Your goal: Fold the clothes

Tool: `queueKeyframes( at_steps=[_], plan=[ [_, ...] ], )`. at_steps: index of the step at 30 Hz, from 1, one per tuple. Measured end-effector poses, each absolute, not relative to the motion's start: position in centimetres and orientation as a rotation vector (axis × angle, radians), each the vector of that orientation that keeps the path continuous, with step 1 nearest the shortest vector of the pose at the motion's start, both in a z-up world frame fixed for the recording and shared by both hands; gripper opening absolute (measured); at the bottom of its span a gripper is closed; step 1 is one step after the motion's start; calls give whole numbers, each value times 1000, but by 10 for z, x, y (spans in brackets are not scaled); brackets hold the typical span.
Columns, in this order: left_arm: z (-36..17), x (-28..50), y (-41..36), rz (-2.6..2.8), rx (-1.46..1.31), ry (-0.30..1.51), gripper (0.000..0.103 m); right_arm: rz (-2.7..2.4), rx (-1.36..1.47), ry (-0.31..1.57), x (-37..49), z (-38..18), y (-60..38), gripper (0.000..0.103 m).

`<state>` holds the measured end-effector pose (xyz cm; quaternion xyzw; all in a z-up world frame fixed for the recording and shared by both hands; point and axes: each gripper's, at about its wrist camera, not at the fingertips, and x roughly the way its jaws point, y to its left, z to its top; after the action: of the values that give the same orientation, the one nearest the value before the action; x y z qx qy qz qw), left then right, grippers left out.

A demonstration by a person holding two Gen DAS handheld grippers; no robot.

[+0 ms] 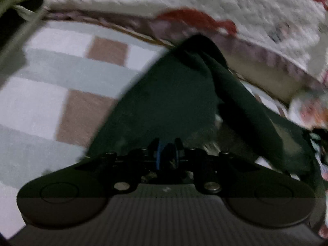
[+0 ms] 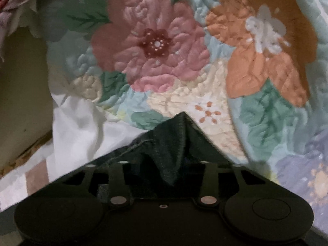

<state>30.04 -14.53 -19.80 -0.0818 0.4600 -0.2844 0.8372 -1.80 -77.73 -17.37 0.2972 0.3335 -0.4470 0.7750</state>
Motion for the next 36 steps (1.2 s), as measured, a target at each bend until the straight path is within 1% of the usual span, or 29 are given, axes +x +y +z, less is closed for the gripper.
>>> queueKeyframes(
  at_steps=[1, 2, 5, 7, 9, 11, 12, 13, 14, 17, 19, 20, 21, 23, 24, 25, 26, 28, 32, 36],
  plan=[
    [-198, 302, -142, -554, -160, 948, 13, -940, 623, 750, -13, -173, -775, 29],
    [-198, 303, -139, -529, -144, 936, 13, -918, 590, 771, -7, -169, -772, 20],
    [-198, 305, -131, -495, -117, 909, 14, -912, 473, 795, 8, -151, -762, 17],
    [-197, 304, -129, -511, -121, 889, 24, -952, 422, 795, 11, -138, -762, 16],
    [-197, 300, -132, -502, -99, 858, 25, -972, 369, 795, 11, -127, -759, 16],
    [-194, 297, -136, -439, -41, 765, 34, -989, 329, 801, 11, -121, -755, 16],
    [-192, 296, -137, -392, 0, 695, 50, -994, 318, 804, 11, -120, -752, 16],
    [-189, 297, -137, -361, 36, 642, 56, -996, 314, 804, 10, -119, -750, 16],
    [-187, 299, -137, -334, 70, 593, 56, -998, 310, 804, 10, -119, -748, 16],
    [-184, 323, -128, -514, -66, 759, 57, -1000, 287, 796, 9, -114, -742, 16],
    [-190, 330, -125, -586, -160, 808, 66, -1002, 277, 780, 8, -109, -738, 16],
    [-197, 333, -125, -619, -198, 844, 66, -1004, 277, 770, 7, -106, -737, 16],
    [-203, 333, -130, -633, -202, 867, 64, -1006, 282, 760, 6, -103, -735, 16],
    [-215, 333, -142, -655, -197, 908, 39, -1009, 292, 739, 5, -97, -731, 16],
    [-215, 328, -150, -637, -146, 894, 18, -1011, 288, 729, 5, -95, -729, 16],
    [-211, 324, -158, -615, -77, 880, 10, -1017, 280, 721, 4, -92, -727, 16],
    [-202, 318, -164, -597, -15, 856, 10, -1025, 264, 715, 4, -90, -723, 16],
    [-172, 304, -171, -535, 128, 713, 3, -1056, 190, 721, 7, -85, -714, 15],
    [-112, 281, -183, -374, 409, 405, 3, -1123, 70, 712, 8, -65, -705, 15],
    [-70, 295, -175, -330, 396, 351, 3, -1150, 89, 694, 0, -48, -714, 15]
  ],
)
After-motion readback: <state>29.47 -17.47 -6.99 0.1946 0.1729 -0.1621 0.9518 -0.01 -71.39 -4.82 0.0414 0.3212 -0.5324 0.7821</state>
